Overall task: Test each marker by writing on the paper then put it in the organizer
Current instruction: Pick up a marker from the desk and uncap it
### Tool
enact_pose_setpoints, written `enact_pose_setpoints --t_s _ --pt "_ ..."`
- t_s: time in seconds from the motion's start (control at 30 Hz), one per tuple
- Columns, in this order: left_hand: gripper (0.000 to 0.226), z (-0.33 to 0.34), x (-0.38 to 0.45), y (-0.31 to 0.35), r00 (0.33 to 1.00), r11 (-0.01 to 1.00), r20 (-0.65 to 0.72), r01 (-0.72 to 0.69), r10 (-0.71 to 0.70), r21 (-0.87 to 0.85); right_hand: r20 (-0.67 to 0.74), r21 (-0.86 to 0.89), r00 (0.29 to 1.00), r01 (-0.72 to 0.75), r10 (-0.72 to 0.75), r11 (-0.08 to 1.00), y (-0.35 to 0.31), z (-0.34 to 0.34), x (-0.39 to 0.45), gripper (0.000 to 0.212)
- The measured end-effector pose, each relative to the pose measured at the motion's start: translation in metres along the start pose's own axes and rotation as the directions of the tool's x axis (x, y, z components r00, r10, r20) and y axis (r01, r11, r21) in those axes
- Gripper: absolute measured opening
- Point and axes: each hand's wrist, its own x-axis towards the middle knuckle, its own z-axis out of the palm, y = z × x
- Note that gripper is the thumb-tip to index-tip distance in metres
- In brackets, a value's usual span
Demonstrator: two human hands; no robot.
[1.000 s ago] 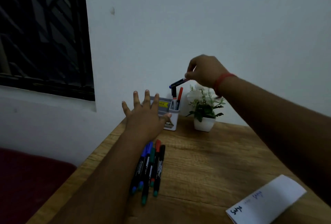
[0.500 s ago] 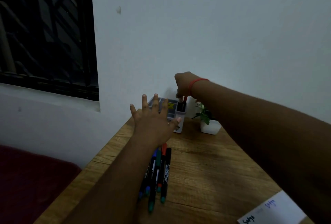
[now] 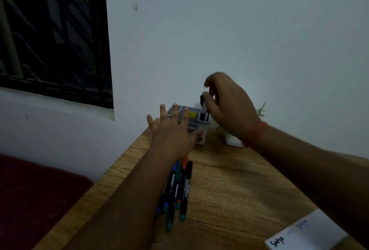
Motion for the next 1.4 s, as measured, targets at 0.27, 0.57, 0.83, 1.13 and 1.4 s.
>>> enact_pose_setpoints --t_s 0.27,0.57,0.83,1.13,1.4 --pt "0.086 0.002 0.004 -0.006 0.999 0.999 0.036 0.039 -0.039 -0.019 0.493 0.114 0.759 0.428 -0.425 0.896 -0.037 -0.007 -0.104 0.030" --pt "0.087 0.004 0.001 -0.009 0.998 0.999 0.048 0.045 -0.045 -0.015 0.564 0.185 0.699 0.412 -0.440 0.892 -0.041 -0.001 -0.114 0.036" --pt "0.085 0.000 0.001 -0.005 0.999 1.000 0.043 0.021 -0.022 0.013 0.561 0.219 0.685 0.420 -0.466 0.881 -0.033 -0.005 -0.125 0.026" --pt "0.080 -0.015 -0.033 0.057 0.967 0.967 -0.026 -0.254 0.254 0.017 0.244 0.324 0.954 -0.250 0.175 0.912 0.014 -0.089 -0.150 0.011" --pt "0.049 -0.034 -0.087 0.124 0.785 0.723 -0.010 -0.576 0.620 -0.382 0.351 0.722 0.666 -0.640 0.658 0.263 0.032 -0.131 -0.193 0.013"
